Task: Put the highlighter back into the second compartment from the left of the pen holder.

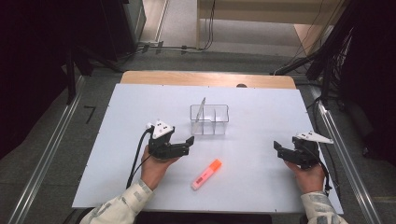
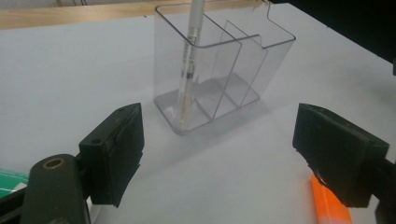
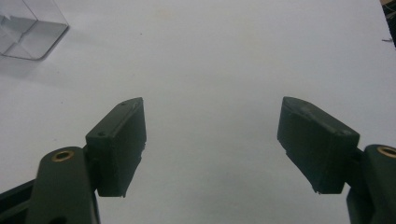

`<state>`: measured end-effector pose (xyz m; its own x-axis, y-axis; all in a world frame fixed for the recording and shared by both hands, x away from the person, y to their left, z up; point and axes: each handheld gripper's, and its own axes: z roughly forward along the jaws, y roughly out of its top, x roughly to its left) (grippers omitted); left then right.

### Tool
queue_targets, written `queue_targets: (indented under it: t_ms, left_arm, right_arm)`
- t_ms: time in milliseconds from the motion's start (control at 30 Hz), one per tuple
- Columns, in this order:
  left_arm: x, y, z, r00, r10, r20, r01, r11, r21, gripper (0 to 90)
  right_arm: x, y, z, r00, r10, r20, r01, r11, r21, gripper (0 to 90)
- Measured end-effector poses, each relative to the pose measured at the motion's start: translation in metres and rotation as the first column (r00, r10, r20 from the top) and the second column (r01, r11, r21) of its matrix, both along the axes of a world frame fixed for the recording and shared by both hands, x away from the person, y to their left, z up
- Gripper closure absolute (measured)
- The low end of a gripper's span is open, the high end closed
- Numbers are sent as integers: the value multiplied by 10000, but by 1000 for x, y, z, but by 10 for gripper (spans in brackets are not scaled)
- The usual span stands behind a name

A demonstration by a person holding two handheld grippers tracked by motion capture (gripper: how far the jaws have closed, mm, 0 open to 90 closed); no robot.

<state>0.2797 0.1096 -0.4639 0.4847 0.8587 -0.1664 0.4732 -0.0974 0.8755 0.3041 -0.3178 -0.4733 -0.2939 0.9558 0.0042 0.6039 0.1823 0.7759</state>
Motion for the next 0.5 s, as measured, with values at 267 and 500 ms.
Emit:
queue_targets:
  t_ms: [267,500]
  left_arm:
    - [-5,-7,-5,9997,-195,-112,196,9998,82,172]
    - [-11,-11,-6,9995,-304,-88,305,9994,165,172]
  right_arm:
    - [0,0,0,10000,34,-1,-34,10000,-32,223]
    - [0,0,0,10000,19,-6,-19,10000,-28,223]
